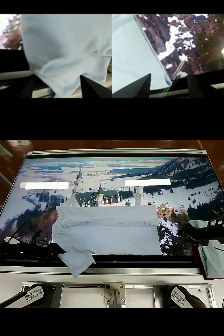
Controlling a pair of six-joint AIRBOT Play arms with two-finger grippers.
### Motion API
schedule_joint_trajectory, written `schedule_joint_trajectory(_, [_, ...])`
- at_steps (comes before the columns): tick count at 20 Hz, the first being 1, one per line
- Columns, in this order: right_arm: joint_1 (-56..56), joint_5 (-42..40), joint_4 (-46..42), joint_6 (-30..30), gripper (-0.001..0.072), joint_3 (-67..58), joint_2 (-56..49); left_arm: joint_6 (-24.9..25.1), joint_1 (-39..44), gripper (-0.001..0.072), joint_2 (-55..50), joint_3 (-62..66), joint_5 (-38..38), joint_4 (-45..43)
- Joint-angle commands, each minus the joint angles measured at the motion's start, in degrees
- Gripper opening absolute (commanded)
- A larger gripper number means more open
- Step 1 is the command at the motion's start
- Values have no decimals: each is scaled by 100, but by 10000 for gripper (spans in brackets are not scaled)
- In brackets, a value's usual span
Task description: Fold the shirts.
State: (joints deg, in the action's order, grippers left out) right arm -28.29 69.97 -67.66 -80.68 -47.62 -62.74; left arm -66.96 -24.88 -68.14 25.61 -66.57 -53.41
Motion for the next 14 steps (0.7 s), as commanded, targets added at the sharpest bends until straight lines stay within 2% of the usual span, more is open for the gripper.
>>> schedule_joint_trajectory(1, [-7, 13, 31, -33, 569, 13, 4, 31, 468, 623, -254, -90, 420, 114])
schedule_joint_trajectory(3, [-7, 46, 31, -33, 569, 13, 4, 28, 645, 441, -376, -92, 428, 125])
schedule_joint_trajectory(4, [-7, 72, 28, -33, 569, 13, 4, 26, 664, 316, -404, -92, 420, 125])
schedule_joint_trajectory(5, [-7, 114, 26, -33, 569, 24, 4, 28, 660, 134, -398, -90, 402, 122])
schedule_joint_trajectory(6, [-4, 188, 26, -35, 569, 85, 4, 33, 658, 54, -396, -87, 382, 122])
schedule_joint_trajectory(9, [-4, 570, 57, 109, 576, 632, 4, 98, 656, 41, -380, -76, 238, 120])
schedule_joint_trajectory(10, [-4, 632, 192, 267, 676, 890, 4, 151, 656, 41, -367, -72, 195, 120])
schedule_joint_trajectory(14, [-4, 129, 789, 485, 675, 1633, 2, 181, 658, 41, -221, -72, 66, 120])
